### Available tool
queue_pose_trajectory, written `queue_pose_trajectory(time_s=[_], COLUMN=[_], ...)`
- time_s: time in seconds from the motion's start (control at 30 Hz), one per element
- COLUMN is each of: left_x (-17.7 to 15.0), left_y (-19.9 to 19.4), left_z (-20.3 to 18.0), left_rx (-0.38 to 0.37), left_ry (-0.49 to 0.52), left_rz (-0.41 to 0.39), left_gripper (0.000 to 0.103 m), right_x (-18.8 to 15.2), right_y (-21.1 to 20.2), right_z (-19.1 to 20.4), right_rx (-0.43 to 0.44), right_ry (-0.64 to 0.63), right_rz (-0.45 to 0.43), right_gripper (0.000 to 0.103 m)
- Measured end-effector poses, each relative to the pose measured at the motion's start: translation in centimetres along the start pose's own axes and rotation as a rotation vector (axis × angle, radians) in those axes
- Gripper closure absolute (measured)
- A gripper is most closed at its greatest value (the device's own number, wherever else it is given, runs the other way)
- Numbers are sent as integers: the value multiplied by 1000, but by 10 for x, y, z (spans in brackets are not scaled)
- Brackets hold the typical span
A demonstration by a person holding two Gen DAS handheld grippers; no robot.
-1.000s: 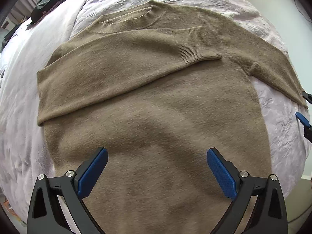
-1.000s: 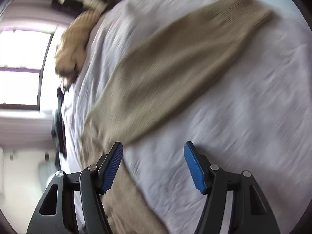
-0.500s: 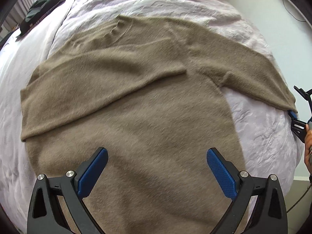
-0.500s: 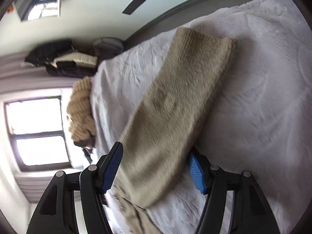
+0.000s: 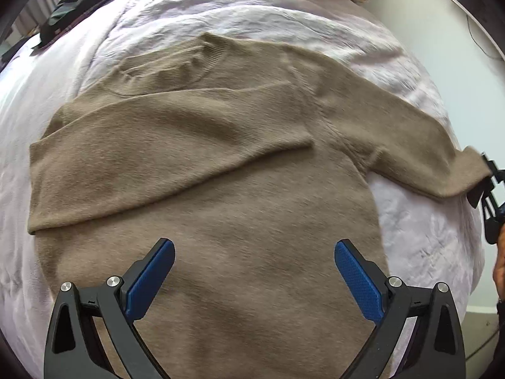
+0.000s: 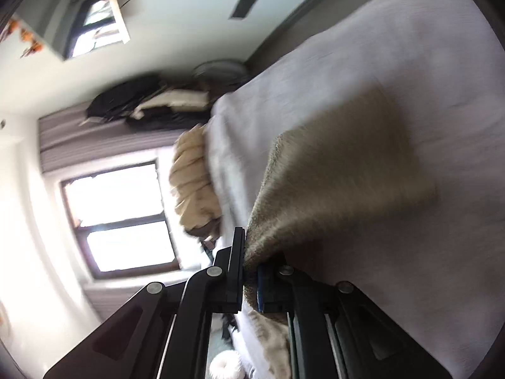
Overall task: Fold small clothes
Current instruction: 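Grasp the other sleeve cuff with the right gripper and lift it, then fold the held sleeve and side across the body with the right gripper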
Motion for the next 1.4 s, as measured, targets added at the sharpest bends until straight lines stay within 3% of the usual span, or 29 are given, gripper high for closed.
queue_pose_trajectory(time_s=[0.27, 0.37, 0.5, 0.63, 0.7, 0.8, 0.93, 1.1, 1.17, 1.23, 1.33, 1.4], left_x=[6, 4, -4, -14, -19, -25, -35, -47, -50, -51, -53, -54], left_y=[-13, -19, -23, -35, -40, -47, -55, -61, -64, -67, -72, -72], left_z=[60, 87, 128, 167, 185, 207, 231, 251, 256, 260, 267, 271], left_rx=[56, 97, 94, 127, 147, 165, 186, 182, 180, 178, 176, 176], left_ry=[-84, -125, -205, -264, -287, -312, -334, -359, -366, -374, -388, -391], left_rz=[-38, -49, -52, -83, -94, -100, -108, -119, -126, -135, -148, -147], left_gripper=[1, 2, 2, 2, 2, 2, 1, 1, 1, 1, 1, 1], right_x=[-62, -109, -191, -286, -327, -376, -389, -365, -372, -390, -445, -470], right_y=[76, 118, 177, 232, 258, 291, 313, 313, 315, 324, 335, 331], right_z=[99, 136, 166, 159, 137, 84, 42, 51, 61, 77, 87, 80], right_rx=[86, 91, 49, -30, -90, -247, -444, -389, -381, -367, -365, -414], right_ry=[-250, -373, -574, -729, -754, -783, -765, -640, -695, -817, -1048, -1205], right_rz=[215, 325, 493, 687, 779, 889, 874, 733, 705, 730, 847, 909], right_gripper=[96, 96, 96, 96, 96, 95, 91, 91, 91, 92, 92, 91])
Point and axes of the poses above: each gripper's, at about its wrist camera, not at the fingertips, and y roughly the way its jaws point, z to its left, x to its top, the point moved 4 cm from there along y, roughly the way its jaws point, and after that the axes turned 5 degrees about -x, right-handed, at the moved point
